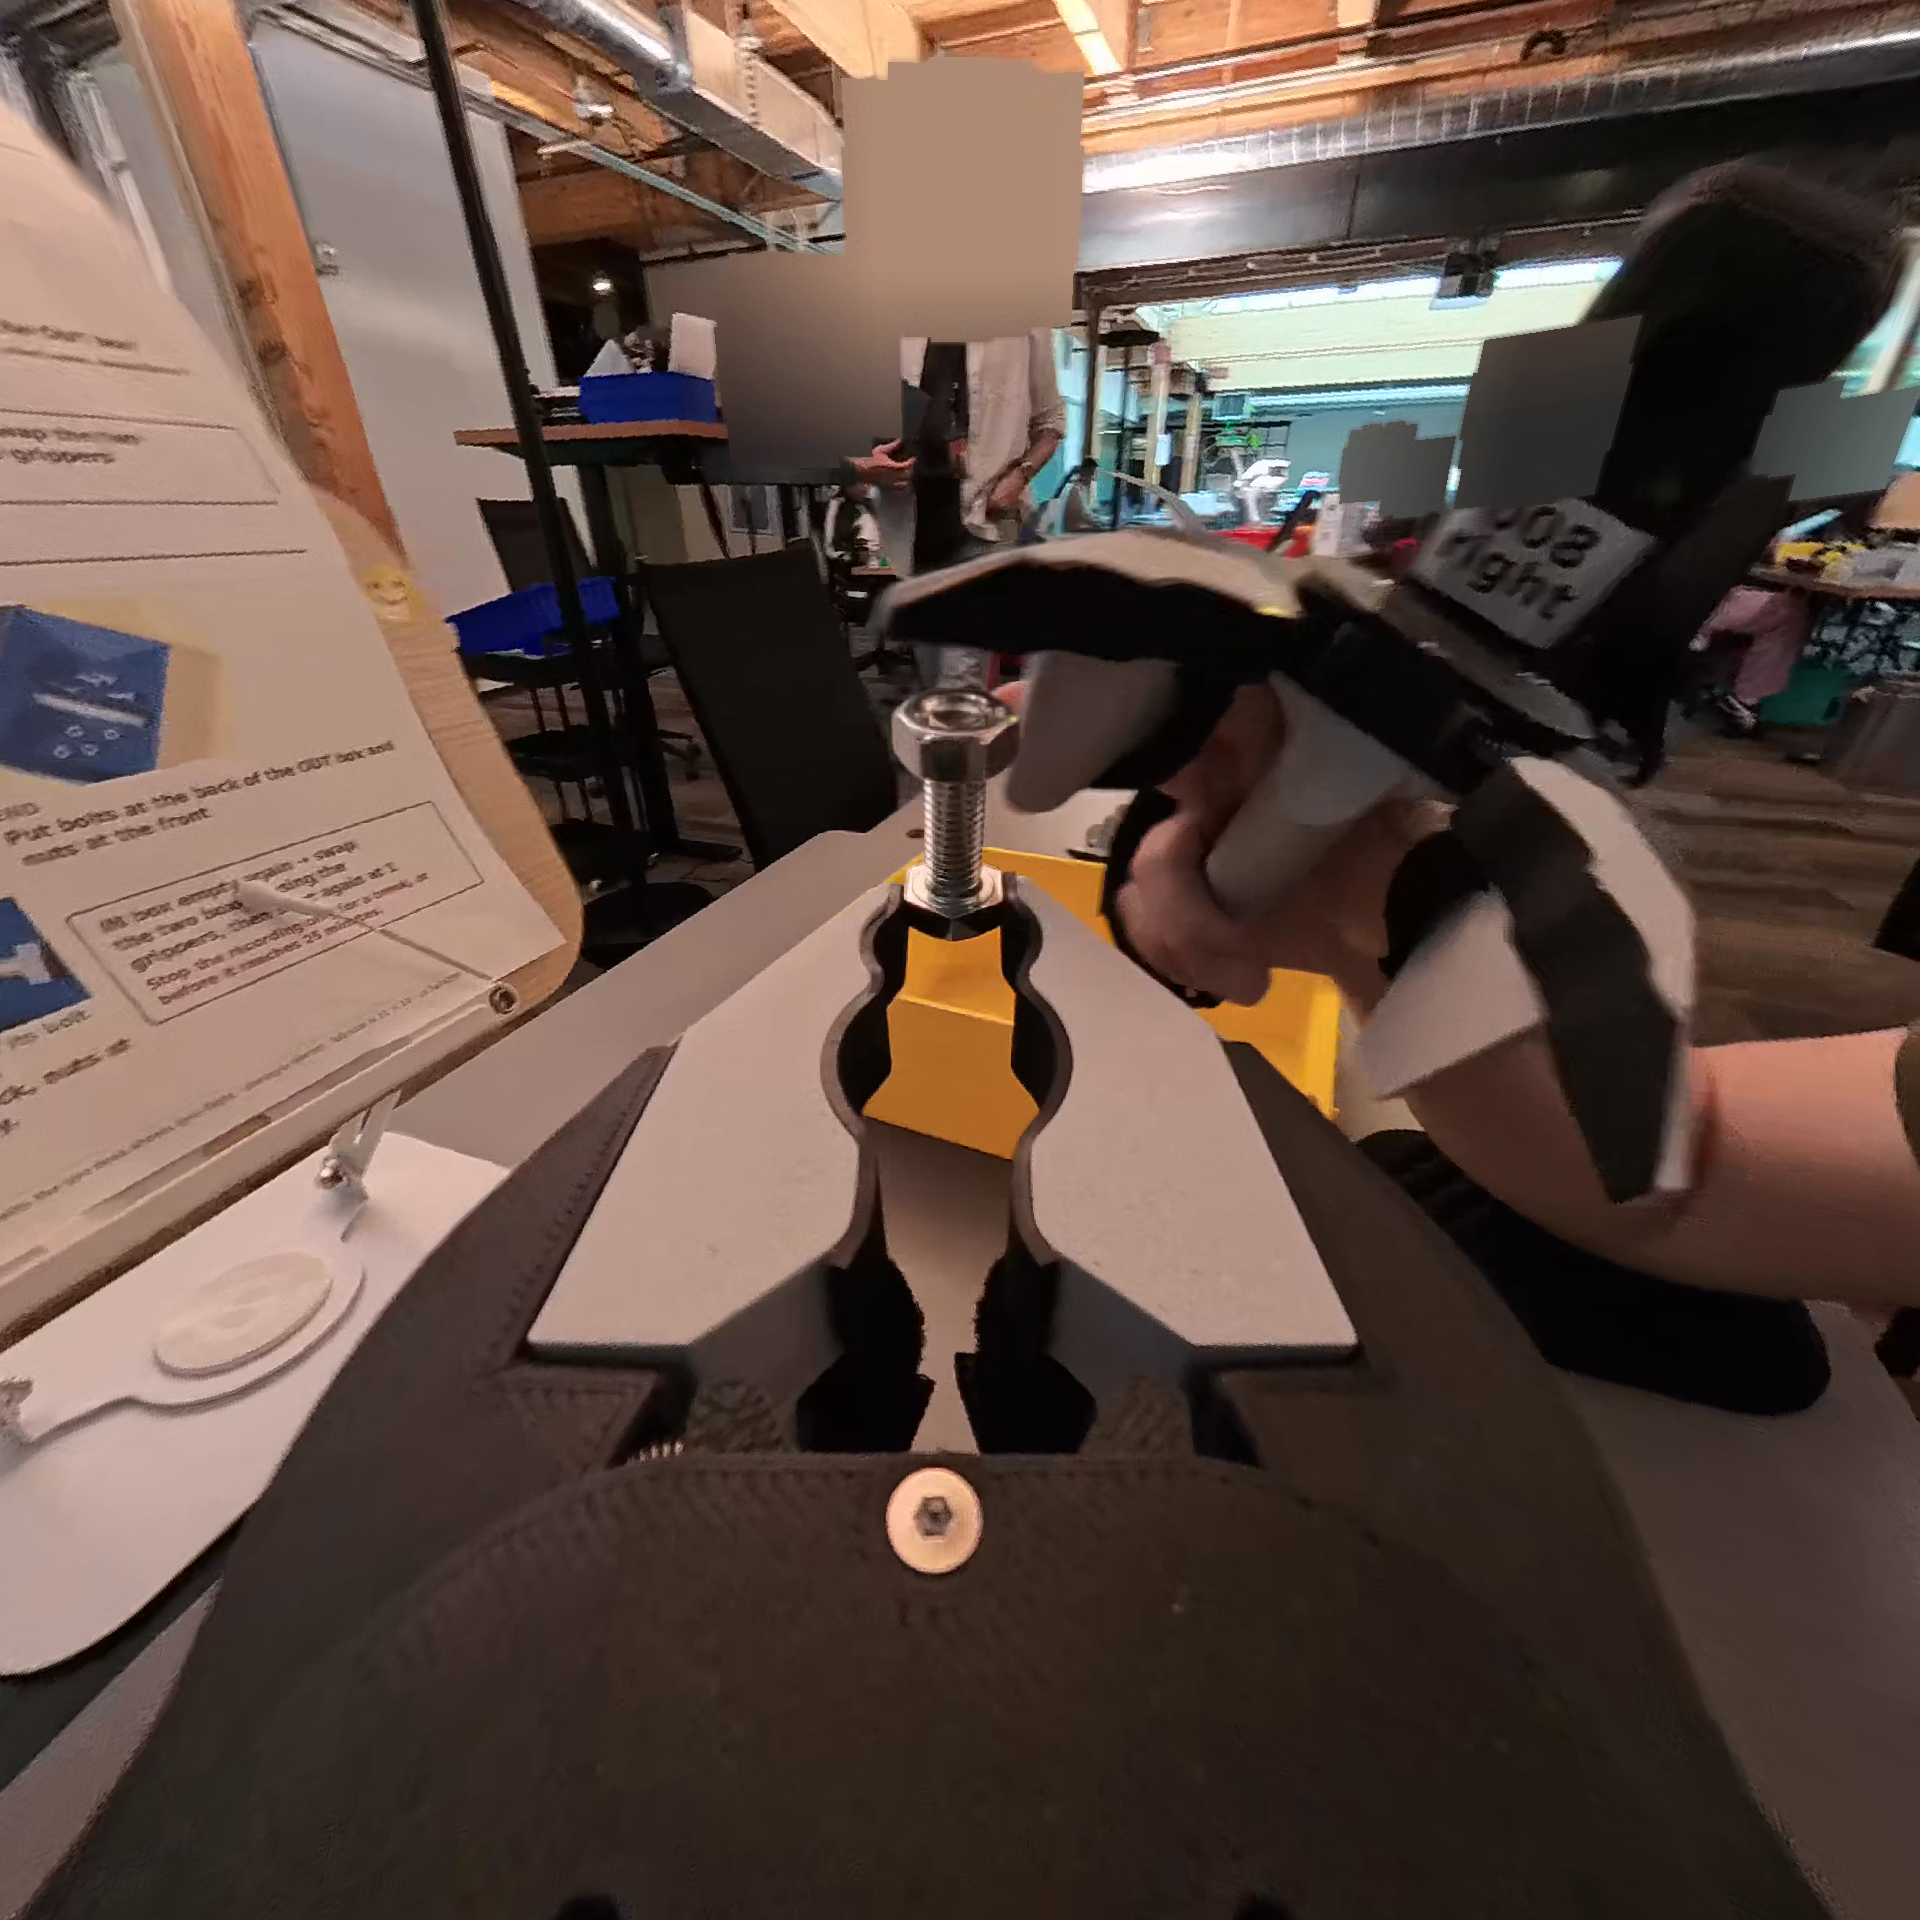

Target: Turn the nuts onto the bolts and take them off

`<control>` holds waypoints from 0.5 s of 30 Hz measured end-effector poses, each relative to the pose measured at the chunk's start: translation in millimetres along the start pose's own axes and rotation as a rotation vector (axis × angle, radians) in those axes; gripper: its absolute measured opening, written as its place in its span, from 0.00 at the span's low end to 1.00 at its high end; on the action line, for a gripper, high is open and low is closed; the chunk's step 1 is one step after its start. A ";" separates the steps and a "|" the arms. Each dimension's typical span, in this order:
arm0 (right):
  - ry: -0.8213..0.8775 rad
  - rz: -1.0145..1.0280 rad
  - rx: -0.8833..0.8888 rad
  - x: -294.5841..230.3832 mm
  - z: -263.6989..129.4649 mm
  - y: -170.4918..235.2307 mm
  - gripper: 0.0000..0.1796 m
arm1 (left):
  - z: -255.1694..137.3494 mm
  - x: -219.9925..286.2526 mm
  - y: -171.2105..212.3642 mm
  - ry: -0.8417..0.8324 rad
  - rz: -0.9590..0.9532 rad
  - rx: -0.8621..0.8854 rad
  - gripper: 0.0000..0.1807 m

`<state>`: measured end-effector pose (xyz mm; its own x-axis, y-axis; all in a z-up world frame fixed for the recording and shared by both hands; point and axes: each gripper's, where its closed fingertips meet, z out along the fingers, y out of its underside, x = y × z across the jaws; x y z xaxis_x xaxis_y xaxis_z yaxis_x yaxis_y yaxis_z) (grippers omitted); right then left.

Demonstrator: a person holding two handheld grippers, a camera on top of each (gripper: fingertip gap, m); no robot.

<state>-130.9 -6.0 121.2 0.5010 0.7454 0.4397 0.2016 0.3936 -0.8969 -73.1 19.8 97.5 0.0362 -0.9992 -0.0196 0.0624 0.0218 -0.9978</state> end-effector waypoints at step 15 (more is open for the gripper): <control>0.021 -0.016 -0.078 4.0 0.0 11.3 0.60 | -4.7 -9.8 -2.2 -0.018 -0.060 0.002 0.09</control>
<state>-126.7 1.4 112.8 0.5149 0.7275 0.4535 0.2738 0.3618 -0.8911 -78.2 29.4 99.5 0.0498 -0.9979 0.0415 0.0672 -0.0381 -0.9970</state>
